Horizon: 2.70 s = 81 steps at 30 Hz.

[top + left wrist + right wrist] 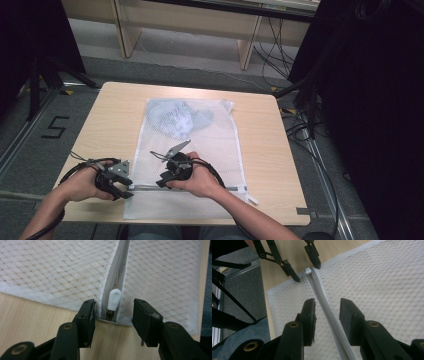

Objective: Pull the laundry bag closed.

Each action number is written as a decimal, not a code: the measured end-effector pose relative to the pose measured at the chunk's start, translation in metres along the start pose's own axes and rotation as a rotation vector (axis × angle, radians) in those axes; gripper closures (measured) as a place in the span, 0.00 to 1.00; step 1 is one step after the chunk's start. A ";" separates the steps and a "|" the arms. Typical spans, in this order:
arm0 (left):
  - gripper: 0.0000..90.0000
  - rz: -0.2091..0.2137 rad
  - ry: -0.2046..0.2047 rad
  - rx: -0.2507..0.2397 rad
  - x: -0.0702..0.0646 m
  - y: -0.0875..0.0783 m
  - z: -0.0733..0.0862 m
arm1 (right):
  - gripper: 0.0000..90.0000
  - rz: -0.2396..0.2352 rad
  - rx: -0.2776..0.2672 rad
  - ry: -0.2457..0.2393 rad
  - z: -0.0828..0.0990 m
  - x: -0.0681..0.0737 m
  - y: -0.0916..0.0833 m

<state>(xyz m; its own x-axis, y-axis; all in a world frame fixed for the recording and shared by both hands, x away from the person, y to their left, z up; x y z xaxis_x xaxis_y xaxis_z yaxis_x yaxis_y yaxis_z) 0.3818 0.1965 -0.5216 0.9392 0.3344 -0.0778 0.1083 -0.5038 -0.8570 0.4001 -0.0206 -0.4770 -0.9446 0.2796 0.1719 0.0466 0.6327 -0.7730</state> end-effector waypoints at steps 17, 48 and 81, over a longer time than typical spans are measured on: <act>0.62 0.007 0.041 0.067 0.008 -0.003 -0.002 | 0.74 -0.013 0.011 -0.016 -0.004 0.005 0.010; 0.80 0.090 -0.041 0.041 0.014 0.000 -0.006 | 0.74 -0.010 0.019 -0.044 -0.012 0.009 0.015; 0.88 -0.029 0.011 0.077 -0.003 -0.025 -0.016 | 0.79 -0.057 -0.072 -0.095 -0.038 0.022 0.045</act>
<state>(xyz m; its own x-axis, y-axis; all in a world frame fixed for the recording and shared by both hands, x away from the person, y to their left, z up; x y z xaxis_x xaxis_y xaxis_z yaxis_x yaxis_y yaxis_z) 0.3817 0.1954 -0.4919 0.9396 0.3389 -0.0476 0.1101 -0.4311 -0.8955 0.3933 0.0418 -0.4853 -0.9727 0.1743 0.1535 0.0117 0.6969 -0.7171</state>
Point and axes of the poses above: each handheld gripper's, and its own axes: y roughly forward along the jaws, z roughly out of its underside, x roughly to its left, the point moved 3 cm from there along y, roughly forward along the jaws, and after that the axes turned 3 degrees about -y, right-handed, at the moved point
